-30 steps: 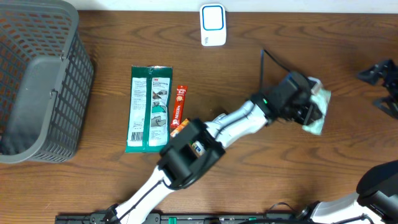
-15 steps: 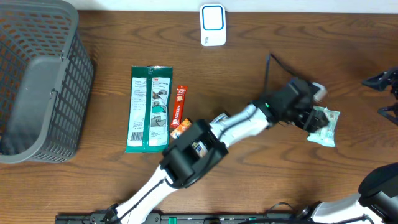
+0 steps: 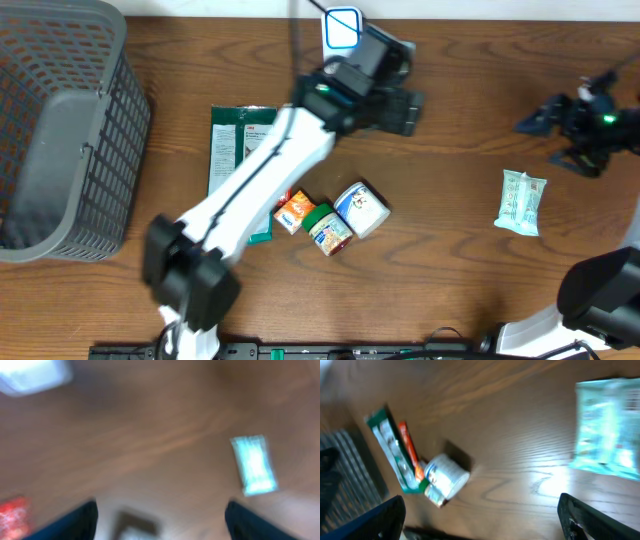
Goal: Scan the item barcode
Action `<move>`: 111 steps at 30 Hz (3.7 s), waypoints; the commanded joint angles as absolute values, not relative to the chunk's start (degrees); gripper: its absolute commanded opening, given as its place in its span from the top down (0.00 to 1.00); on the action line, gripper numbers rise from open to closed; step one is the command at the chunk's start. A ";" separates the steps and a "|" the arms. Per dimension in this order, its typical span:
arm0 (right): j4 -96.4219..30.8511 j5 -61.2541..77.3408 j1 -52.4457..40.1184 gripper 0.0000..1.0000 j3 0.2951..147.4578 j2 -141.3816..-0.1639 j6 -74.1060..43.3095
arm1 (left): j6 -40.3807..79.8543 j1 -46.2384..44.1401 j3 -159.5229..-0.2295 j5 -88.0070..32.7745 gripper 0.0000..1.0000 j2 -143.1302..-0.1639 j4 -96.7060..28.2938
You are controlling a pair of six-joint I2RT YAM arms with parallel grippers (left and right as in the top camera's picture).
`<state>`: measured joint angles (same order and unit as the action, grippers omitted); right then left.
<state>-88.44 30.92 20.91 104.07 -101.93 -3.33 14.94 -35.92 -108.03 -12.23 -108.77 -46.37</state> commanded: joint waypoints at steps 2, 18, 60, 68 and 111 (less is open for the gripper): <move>-87.61 30.02 12.88 0.07 102.74 -100.77 -2.48 | 11.60 -30.02 -108.22 -2.24 0.19 -104.97 -55.53; -60.10 29.02 -20.82 0.30 90.15 -100.90 -10.46 | 9.87 -4.43 -107.66 -2.28 0.19 -103.20 -73.17; -24.47 35.11 -36.82 0.32 90.15 -125.21 -25.17 | 3.68 1.34 -75.72 -4.73 0.81 -103.79 -47.31; -21.47 38.48 -37.30 0.34 90.15 -127.87 -23.27 | 4.67 1.32 -69.17 0.95 0.81 -104.53 -38.94; -11.05 38.46 -41.98 0.73 90.15 -132.35 -30.22 | 4.95 1.32 -65.89 -0.14 0.81 -112.84 -34.41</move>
